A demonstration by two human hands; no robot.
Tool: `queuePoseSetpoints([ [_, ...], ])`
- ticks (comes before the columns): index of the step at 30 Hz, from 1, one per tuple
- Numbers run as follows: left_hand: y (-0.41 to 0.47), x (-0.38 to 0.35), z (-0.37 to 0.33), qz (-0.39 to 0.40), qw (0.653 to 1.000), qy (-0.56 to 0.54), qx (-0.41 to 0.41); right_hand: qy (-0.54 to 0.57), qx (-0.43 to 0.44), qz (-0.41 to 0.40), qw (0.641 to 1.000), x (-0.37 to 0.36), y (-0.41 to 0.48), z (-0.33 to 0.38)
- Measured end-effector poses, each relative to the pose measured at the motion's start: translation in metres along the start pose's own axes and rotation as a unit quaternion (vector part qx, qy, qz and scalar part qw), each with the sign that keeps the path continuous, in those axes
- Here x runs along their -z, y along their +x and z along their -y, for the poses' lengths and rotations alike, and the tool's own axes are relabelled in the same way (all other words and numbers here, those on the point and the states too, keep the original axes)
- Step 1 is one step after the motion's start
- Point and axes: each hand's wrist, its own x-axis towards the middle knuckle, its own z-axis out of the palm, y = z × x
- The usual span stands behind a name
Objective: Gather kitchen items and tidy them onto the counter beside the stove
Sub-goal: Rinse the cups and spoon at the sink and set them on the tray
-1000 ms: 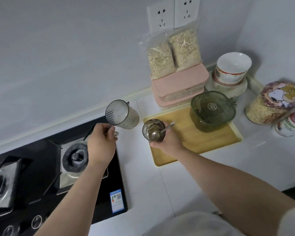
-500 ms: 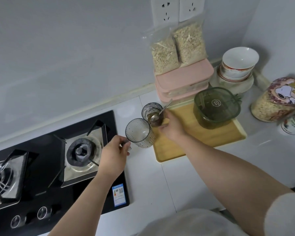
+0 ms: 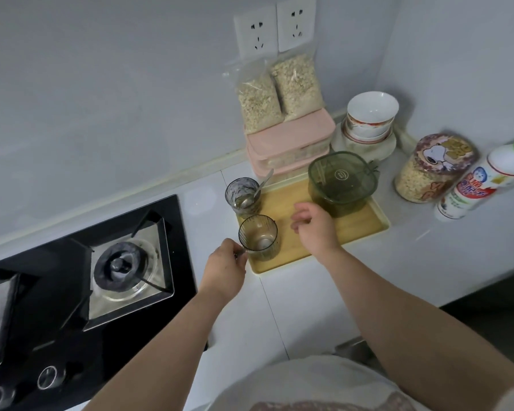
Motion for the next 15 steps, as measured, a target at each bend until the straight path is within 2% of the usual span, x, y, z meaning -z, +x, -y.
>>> queuePoseSetpoints([
  [5, -0.013, 0.004, 0.005, 0.004, 1.000, 0.023, 0.004, -0.025, 0.040, -0.075, 0.996, -0.003, -0.025, 0.014],
  [10, -0.046, 0.042, 0.020, -0.060, 0.997, -0.034, 0.016, -0.054, 0.143, -0.167, 0.974, -0.014, -0.067, 0.053],
  [12, -0.067, 0.069, 0.032, -0.102, 0.991, -0.080, 0.027, -0.041, 0.183, -0.153, 0.970, -0.029, -0.087, 0.079],
  [15, -0.110, 0.121, 0.058, -0.178, 0.976, -0.124, 0.035, 0.013, 0.226, -0.079, 0.971, -0.075, -0.131, 0.120],
])
